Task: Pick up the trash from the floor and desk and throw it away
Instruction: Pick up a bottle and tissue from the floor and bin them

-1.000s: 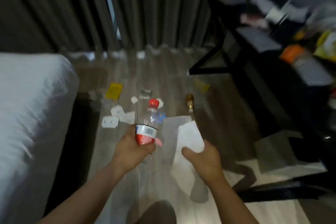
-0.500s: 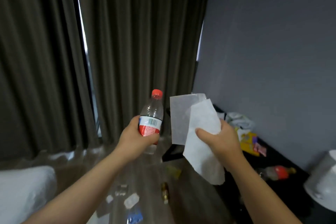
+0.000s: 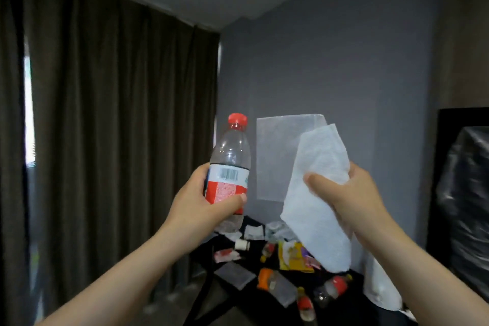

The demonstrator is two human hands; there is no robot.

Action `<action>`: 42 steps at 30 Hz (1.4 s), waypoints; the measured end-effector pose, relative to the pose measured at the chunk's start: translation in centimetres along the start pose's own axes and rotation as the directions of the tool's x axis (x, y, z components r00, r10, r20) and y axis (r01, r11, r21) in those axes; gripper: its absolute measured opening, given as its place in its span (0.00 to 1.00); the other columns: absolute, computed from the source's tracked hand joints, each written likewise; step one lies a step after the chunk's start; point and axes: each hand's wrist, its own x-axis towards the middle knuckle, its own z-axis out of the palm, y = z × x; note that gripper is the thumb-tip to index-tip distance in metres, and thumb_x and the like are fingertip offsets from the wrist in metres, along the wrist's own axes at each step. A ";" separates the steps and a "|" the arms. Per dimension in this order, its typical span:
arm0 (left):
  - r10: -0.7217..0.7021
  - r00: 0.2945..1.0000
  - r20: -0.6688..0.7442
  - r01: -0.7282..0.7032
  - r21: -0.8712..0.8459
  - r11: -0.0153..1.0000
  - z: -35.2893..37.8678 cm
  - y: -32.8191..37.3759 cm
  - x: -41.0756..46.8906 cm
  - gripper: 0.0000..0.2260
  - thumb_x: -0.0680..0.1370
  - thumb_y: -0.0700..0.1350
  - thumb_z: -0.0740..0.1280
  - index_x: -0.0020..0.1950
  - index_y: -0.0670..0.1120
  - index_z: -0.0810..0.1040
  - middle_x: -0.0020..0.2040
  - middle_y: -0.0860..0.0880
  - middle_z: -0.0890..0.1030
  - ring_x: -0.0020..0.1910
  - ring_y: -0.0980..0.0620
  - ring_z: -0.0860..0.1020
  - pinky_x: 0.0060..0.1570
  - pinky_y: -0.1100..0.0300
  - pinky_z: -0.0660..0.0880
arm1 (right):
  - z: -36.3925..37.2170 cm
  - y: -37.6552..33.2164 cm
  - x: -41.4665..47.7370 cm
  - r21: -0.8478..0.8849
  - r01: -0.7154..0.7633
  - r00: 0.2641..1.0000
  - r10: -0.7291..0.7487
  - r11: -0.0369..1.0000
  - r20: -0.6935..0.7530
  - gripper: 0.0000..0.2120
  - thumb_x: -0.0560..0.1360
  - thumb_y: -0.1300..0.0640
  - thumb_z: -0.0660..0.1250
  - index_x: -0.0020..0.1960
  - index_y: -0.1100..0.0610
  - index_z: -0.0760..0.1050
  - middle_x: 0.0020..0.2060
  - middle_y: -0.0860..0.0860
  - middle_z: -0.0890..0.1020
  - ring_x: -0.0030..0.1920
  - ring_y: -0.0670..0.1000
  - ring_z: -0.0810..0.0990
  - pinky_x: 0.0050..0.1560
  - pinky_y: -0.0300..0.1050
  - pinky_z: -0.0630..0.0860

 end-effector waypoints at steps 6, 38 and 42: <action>0.087 0.989 0.124 -0.059 -0.210 0.976 2.3 3.5 -0.7 0.24 0.65 0.51 0.78 0.57 0.62 0.72 0.48 0.58 0.82 0.44 0.63 0.81 0.40 0.66 0.76 | -5.3 -5.6 -5.1 -0.124 -0.014 0.981 -0.010 0.992 -0.192 0.06 0.68 0.59 0.72 0.44 0.55 0.79 0.39 0.49 0.86 0.39 0.51 0.85 0.41 0.50 0.81; 0.743 0.400 0.536 0.320 -0.842 0.435 52.2 49.3 -36.9 0.32 0.58 0.57 0.76 0.60 0.64 0.71 0.51 0.58 0.83 0.48 0.56 0.83 0.46 0.57 0.81 | -59.5 -30.9 -45.7 -0.543 -0.477 0.362 -0.408 0.691 -0.838 0.06 0.67 0.58 0.74 0.44 0.55 0.81 0.38 0.50 0.86 0.37 0.50 0.85 0.35 0.43 0.80; 0.792 0.331 0.514 0.361 -0.844 0.397 58.0 53.1 -40.6 0.30 0.60 0.56 0.75 0.60 0.66 0.70 0.51 0.59 0.83 0.47 0.58 0.83 0.41 0.64 0.80 | -64.9 -30.9 -48.1 -0.532 -0.530 0.284 -0.452 0.661 -0.845 0.07 0.67 0.56 0.75 0.44 0.52 0.80 0.37 0.46 0.86 0.36 0.47 0.85 0.32 0.39 0.77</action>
